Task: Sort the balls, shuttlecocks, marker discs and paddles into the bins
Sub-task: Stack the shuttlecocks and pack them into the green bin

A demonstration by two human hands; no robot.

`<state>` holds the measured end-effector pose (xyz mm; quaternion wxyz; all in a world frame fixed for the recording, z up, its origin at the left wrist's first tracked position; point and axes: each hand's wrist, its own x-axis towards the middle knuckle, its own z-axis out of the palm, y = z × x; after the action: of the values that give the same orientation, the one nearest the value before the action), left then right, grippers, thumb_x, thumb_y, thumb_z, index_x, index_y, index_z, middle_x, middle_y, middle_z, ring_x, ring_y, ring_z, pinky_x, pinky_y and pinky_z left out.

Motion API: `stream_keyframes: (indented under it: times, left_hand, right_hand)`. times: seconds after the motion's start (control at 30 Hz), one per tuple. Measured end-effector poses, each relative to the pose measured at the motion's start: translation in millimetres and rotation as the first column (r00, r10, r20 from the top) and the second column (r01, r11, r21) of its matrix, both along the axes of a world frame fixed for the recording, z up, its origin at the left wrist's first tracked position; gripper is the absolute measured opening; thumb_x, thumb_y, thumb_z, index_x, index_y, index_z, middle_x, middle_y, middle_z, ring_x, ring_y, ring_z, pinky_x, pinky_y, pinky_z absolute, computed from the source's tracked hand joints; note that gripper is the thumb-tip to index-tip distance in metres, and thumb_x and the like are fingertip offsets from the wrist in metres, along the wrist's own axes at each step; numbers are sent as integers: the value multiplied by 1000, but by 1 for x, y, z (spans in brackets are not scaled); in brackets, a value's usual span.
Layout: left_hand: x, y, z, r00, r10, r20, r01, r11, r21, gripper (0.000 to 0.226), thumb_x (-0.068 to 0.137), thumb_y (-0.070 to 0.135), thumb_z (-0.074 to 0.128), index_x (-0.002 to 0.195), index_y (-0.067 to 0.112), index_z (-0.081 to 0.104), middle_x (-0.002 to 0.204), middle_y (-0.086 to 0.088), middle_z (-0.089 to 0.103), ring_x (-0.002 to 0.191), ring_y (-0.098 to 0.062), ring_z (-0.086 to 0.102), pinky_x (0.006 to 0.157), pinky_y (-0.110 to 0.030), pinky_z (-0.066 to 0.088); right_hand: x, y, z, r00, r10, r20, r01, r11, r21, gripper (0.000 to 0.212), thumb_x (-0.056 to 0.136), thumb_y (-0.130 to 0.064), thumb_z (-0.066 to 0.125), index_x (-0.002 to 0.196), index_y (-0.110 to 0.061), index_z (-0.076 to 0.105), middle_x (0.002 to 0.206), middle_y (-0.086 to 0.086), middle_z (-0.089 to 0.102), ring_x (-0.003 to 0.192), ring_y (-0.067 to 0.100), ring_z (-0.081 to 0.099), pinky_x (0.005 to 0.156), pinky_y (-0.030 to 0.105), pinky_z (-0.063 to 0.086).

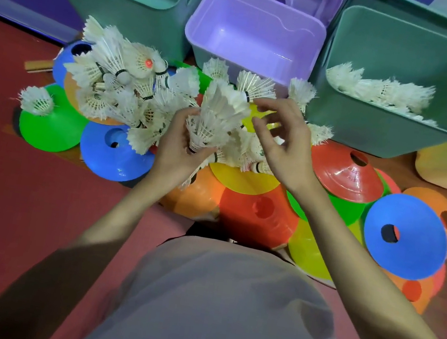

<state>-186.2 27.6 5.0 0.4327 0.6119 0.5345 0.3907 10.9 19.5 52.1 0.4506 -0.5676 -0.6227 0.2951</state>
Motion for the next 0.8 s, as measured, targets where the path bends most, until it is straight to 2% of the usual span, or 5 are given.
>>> stream_keyframes:
  times: [0.1,0.3,0.5,0.67,0.8]
  left_hand:
    - [-11,7,0,998,55,34,-55,999,-1,60,76,3,78,121,22,42,113,16,53,104,1,58,88,-24,51]
    - [-23,12,-4,999,39,21,-39,999,13,61,73,11,79,122,23,43,114,20,54,105,-3,59,87,-27,52]
    - [-29,21,-8,1000,9,10,-9,1000,-3,63,73,9,80,122,24,43,108,34,53,102,6,57,87,-24,51]
    - [-34,32,-8,1000,-25,-4,25,1000,11,63,73,9,80,125,18,44,115,27,48,108,9,52,95,-28,49]
    - [-35,38,-9,999,-43,-16,43,999,2,63,72,13,78,125,21,44,118,25,49,114,0,52,100,-36,48]
  right_hand:
    - [-3,11,-18,993,-116,-25,116,993,-25,13,93,-10,55,101,-15,64,99,3,61,77,13,60,64,23,48]
    - [-9,21,-68,898,178,403,-64,958,-281,30,80,-14,73,110,-12,68,96,8,61,87,23,57,77,31,43]
    - [-33,35,-78,758,130,639,43,968,-247,35,80,-25,74,113,-13,70,101,11,65,95,32,48,82,36,37]
    - [-31,35,-78,806,-27,591,134,981,-138,15,87,-18,63,92,-11,75,84,10,66,83,31,51,69,31,34]
    - [-21,28,-65,912,-263,314,307,947,-99,15,87,-17,61,81,-9,71,77,2,65,75,17,56,68,30,41]
